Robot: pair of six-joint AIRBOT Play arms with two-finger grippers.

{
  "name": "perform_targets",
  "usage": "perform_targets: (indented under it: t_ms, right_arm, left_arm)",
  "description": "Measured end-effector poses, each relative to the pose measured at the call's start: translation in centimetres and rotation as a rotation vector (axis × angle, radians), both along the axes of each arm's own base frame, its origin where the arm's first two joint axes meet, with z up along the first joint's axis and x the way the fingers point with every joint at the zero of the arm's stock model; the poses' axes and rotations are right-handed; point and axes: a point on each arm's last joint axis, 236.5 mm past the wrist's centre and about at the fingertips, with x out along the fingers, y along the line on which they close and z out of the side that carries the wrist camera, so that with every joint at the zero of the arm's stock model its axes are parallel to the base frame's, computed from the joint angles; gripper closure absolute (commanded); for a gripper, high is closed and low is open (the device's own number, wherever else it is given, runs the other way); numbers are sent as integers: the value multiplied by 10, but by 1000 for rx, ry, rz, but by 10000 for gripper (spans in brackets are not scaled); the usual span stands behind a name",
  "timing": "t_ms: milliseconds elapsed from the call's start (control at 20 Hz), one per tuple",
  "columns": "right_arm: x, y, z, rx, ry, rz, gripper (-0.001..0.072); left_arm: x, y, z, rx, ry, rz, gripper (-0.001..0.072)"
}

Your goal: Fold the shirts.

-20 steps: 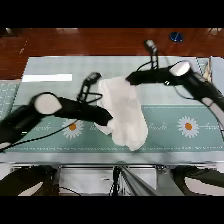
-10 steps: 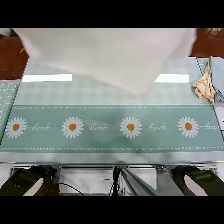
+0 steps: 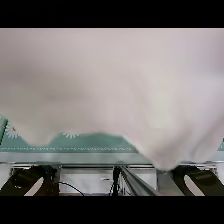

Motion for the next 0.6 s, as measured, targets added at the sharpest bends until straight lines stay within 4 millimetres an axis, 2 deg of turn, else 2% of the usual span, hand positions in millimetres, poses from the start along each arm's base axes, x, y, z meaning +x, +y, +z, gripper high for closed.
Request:
perform_targets:
  t_ms: [100, 250, 350, 500, 600]
  right_arm:
    - [-3, 0, -34, -31, 153, 6, 689]
    - [15, 1, -105, -108, 410, 22, 689]
    - [44, 1, -158, -153, 552, 25, 689]
    - [114, 3, -233, -172, 647, 5, 689]
    - [165, 9, -270, -156, 637, -7, 688]
  left_arm:
    - [-3, -5, -30, 19, 139, -23, 691]
    - [10, -13, -100, 99, 375, -38, 691]
    - [32, -17, -153, 160, 495, -32, 691]
    - [83, -21, -224, 218, 580, 13, 690]
    - [122, -22, -265, 259, 593, 50, 689]
